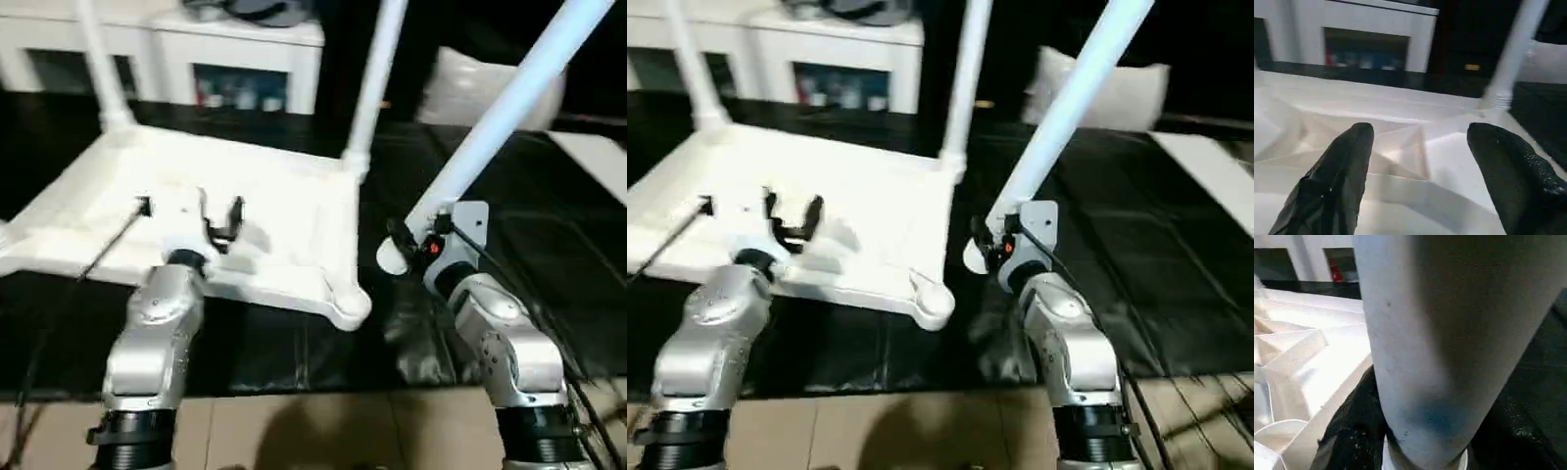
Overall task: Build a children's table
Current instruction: Move to table
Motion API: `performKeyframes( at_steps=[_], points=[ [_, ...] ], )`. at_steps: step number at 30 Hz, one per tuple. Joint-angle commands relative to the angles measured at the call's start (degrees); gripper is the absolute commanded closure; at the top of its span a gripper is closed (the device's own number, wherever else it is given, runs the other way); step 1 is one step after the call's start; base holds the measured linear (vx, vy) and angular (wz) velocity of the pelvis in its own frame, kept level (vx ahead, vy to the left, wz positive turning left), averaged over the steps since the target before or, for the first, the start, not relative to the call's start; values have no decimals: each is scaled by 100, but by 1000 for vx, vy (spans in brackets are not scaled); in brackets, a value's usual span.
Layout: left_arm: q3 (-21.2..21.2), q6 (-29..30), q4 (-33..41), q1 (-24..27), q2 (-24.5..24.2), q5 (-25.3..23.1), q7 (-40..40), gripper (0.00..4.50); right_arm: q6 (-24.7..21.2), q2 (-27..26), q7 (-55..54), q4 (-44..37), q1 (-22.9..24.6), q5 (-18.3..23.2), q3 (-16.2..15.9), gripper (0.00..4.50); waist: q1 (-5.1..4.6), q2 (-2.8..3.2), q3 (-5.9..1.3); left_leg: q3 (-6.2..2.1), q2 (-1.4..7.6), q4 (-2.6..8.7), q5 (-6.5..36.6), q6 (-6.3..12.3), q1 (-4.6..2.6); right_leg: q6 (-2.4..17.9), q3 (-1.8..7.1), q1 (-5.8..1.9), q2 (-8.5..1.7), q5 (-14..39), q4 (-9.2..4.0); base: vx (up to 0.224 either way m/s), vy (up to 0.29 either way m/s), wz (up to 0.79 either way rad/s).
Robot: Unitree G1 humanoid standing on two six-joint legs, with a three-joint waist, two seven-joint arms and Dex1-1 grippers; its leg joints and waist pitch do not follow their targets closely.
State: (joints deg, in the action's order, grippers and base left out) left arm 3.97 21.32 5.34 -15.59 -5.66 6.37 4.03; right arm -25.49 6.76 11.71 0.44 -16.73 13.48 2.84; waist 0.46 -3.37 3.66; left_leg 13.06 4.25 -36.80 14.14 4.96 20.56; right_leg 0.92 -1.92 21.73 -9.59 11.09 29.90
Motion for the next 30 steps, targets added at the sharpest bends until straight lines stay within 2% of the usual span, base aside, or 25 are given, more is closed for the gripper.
performKeyframes(
  at_steps=[1,2,4,5,6,7,9,10,11,12,13,14,15,17,19,20,21,22,23,24,25,27,28,29,30],
  points=[
    [-12,-18,-18,-21,-10,-39,-36,98,74,54,6,27,-145,-33,50,263,113,40,-334,-516,716,554,2048,-243,-78,377,309,-240,-688,1647,-388,-30,61,0],
    [20,-27,-45,-32,-30,-39,-33,98,-59,73,-80,92,-163,-124,-2,263,180,52,-332,-621,811,397,1842,-204,-101,543,437,-245,-921,1729,-479,-26,68,2],
    [24,-35,-59,-37,-32,-48,-35,98,-46,111,-152,152,-164,-255,-53,263,144,134,-286,-672,857,545,2056,-327,-164,645,245,-156,-640,1838,-419,-27,72,5],
    [9,-29,-58,-36,-38,-67,-32,98,-4,61,-218,177,-174,-209,38,263,-16,228,-270,-543,731,925,2668,-741,-260,357,-171,17,108,1556,-68,-37,90,9],
    [-9,-31,-67,-39,-42,-87,-24,98,87,16,-245,189,-198,-141,136,263,-95,310,-296,-404,659,1273,2983,-1467,-156,124,-504,51,583,677,594,-37,90,9],
    [-10,-33,-69,-41,-42,-88,-23,98,101,18,-238,189,-202,-140,137,263,-95,310,-296,-404,659,1273,2983,-1467,-156,124,-504,51,583,677,594,-37,62,6],
    [-15,-51,-92,-53,-37,-102,-24,98,179,67,-186,192,-222,-187,91,263,38,130,-420,-326,697,1211,2176,-2792,-256,462,-435,50,179,123,491,0,0,0],
    [-19,-57,-103,-60,-43,-100,-26,98,214,67,-181,201,-228,-200,85,263,136,-49,-490,-409,765,937,1895,-2603,-233,627,-154,-43,-210,364,365,0,0,0],
    [-21,-61,-112,-66,-47,-97,-29,98,223,56,-180,209,-231,-194,87,263,395,-180,-458,-824,727,-7,702,-1488,-245,928,404,-89,-1104,990,-137,0,0,0],
    [-21,-62,-118,-69,-49,-97,-30,98,219,58,-184,218,-230,-203,79,263,446,74,-321,-1301,880,-460,-121,-1138,83,1330,455,-300,-1488,1165,-212,0,0,0],
    [-21,-62,-118,-69,-50,-97,-30,98,219,58,-184,219,-230,-204,78,263,396,151,-254,-1575,1101,-656,-89,-1251,71,1325,351,-240,-1515,1401,-256,0,61,-25],
    [-19,-63,-128,-75,-51,-103,-30,98,210,62,-176,222,-220,-245,44,263,184,369,-232,-1809,1265,5,1133,-1693,69,848,-347,-360,-604,1898,204,-1,149,-43],
    [-16,-62,-131,-78,-51,-108,-28,98,209,65,-166,223,-218,-272,26,263,9,633,-186,-1682,770,1051,3244,-2816,353,133,-507,-143,452,1061,1250,-1,149,-43],
    [-13,-63,-137,-81,-50,-114,-23,98,226,48,-159,229,-221,-279,32,263,-40,497,-302,-1339,495,1081,3508,-3635,137,96,-527,103,570,391,1287,-7,65,-4],
    [-16,-60,-129,-61,-48,-127,-18,98,255,34,-159,242,-235,-232,48,263,13,263,-493,-1235,380,799,2600,-3335,83,466,-318,-92,11,389,700,0,0,0],
    [-18,-58,-127,-55,-48,-131,-19,98,259,34,-157,245,-240,-218,51,263,123,18,-592,-1184,647,172,1213,-2391,119,842,66,-358,-865,-30,315,-28,-57,-15],
    [-19,-55,-126,-47,-56,-139,-22,98,263,44,-147,247,-240,-226,38,263,140,-4,-522,-1366,928,-265,-250,-1259,455,1295,123,-688,-1474,-1320,146,-28,-57,-15],
    [-21,-54,-127,-42,-63,-143,-25,98,266,50,-139,247,-240,-233,30,263,336,167,-441,-1485,1117,-307,-345,-1096,343,1418,96,-589,-1533,-1362,-3,0,0,0],
    [-23,-53,-127,-38,-70,-145,-29,98,268,53,-132,248,-240,-240,24,263,215,377,-305,-1775,1430,202,562,-1152,195,1167,-279,-534,-796,-435,405,-55,30,-16],
    [-26,-48,-130,-33,-90,-145,-30,98,267,52,-119,248,-234,-242,13,263,-23,563,-308,-1509,785,943,1549,-2179,279,433,-534,-255,489,601,1241,-55,30,-16],
    [-25,-44,-133,-32,-101,-146,-25,98,268,52,-107,243,-227,-242,1,263,10,504,-338,-1375,716,1095,2028,-2659,196,103,-461,-150,576,859,1241,-79,51,-7],
    [-19,-42,-139,-32,-103,-150,-20,98,268,52,-102,244,-225,-237,-4,263,123,205,-440,-1063,552,943,3236,-2793,216,353,-151,-70,-41,1369,704,-100,-44,12],
    [-18,-41,-140,-32,-103,-152,-19,98,269,53,-101,244,-225,-236,-5,263,146,18,-502,-1033,546,539,2646,-2448,106,516,54,-26,-418,1662,440,-72,-131,4],
    [-18,-38,-141,-31,-105,-155,-17,98,270,56,-97,244,-226,-235,-7,263,262,79,-367,-1269,657,-470,557,-1370,211,1087,389,-245,-1301,1424,-178,-15,-95,-16],
    [-16,-29,-143,-29,-92,-179,-3,98,267,71,-75,251,-230,-235,-25,263,278,115,-177,-1349,740,-535,-276,-1223,409,1267,-28,-408,-1130,1705,-173,-15,-95,-16]
  ],
)
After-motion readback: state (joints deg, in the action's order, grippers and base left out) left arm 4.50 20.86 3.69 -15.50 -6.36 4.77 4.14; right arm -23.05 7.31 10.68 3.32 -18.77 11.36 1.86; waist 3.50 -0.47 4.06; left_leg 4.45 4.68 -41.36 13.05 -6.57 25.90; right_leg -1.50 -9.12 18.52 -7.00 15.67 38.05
